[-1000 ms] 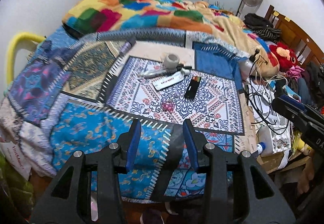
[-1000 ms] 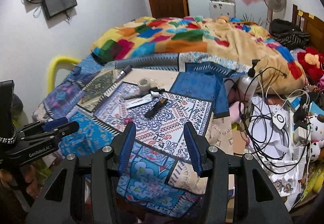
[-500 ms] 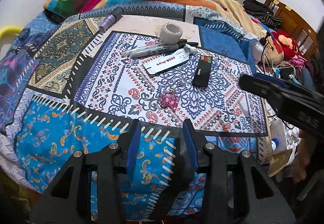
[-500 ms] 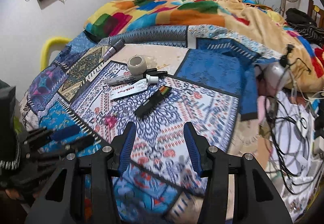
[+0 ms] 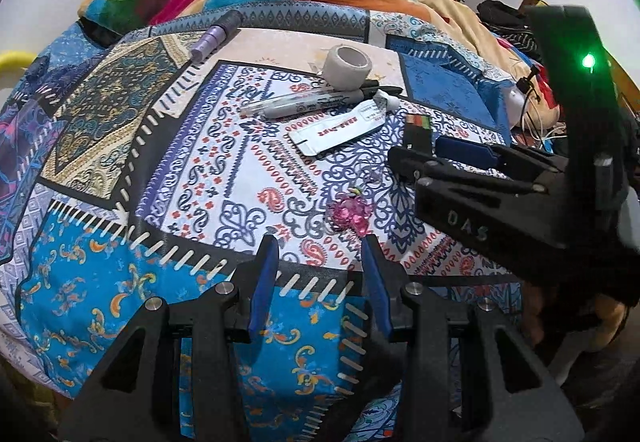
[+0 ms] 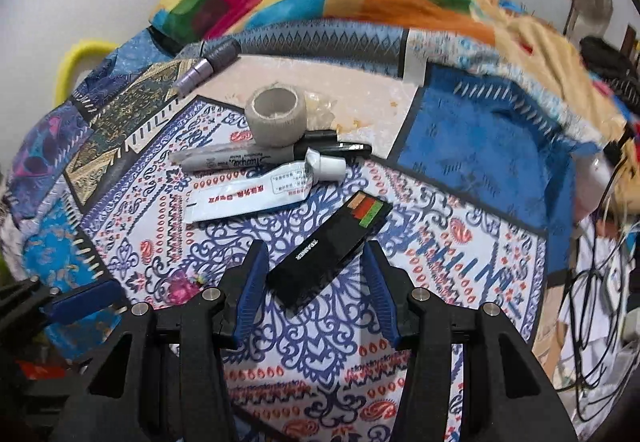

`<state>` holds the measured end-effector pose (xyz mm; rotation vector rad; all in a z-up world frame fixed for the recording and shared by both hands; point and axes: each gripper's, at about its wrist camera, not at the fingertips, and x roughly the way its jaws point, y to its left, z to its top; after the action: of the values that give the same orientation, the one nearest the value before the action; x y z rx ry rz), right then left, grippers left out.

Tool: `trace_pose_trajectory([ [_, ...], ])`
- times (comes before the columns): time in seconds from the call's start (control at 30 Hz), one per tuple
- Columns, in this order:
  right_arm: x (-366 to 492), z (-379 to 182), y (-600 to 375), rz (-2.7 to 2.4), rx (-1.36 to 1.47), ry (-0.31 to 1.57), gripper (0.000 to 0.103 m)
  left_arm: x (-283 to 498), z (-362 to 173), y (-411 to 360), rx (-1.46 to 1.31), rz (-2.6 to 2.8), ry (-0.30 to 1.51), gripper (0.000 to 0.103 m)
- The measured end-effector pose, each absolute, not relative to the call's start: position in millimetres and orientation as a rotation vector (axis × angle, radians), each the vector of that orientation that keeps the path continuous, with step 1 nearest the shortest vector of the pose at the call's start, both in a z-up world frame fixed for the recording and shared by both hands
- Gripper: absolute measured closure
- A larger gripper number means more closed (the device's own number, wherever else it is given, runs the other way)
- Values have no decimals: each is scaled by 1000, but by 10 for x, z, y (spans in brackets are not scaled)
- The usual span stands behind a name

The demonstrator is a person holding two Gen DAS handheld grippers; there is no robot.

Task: Collect trash
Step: 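Grasp the black TRAINER case with the right tool while the left tool grasps the pink clip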

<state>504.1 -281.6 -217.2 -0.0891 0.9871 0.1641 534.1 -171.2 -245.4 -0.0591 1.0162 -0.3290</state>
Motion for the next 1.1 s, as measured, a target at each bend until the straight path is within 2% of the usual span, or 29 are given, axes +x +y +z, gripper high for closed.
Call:
trace_pose_trajectory([
  [0.43,4967,-2145,-3228,192,-20,1002,58,5527,-2495,-1965,1,-379,978,61],
  [0.6,5048,-2146,-3090,249,-40,990,59,5559,-2507,-2017,28,-389,960,61],
  [0.67,5051,-2167,-3038,251,-65,980,64,5562,-2511,-2032,44,-384,952,62],
  [0.7,5045,-2173,-3012,245,-86,973,65,5565,-2513,-2037,54,-375,947,66],
  [0.8,5015,-2186,-2994,215,-111,960,77,5578,-2521,-2042,66,-346,937,76],
  [0.83,5004,-2187,-2987,216,-116,956,80,5582,-2523,-2041,63,-346,938,76],
  [1.1,4916,-2151,-3105,253,1,985,82,5517,-2467,-2017,16,-359,975,76],
])
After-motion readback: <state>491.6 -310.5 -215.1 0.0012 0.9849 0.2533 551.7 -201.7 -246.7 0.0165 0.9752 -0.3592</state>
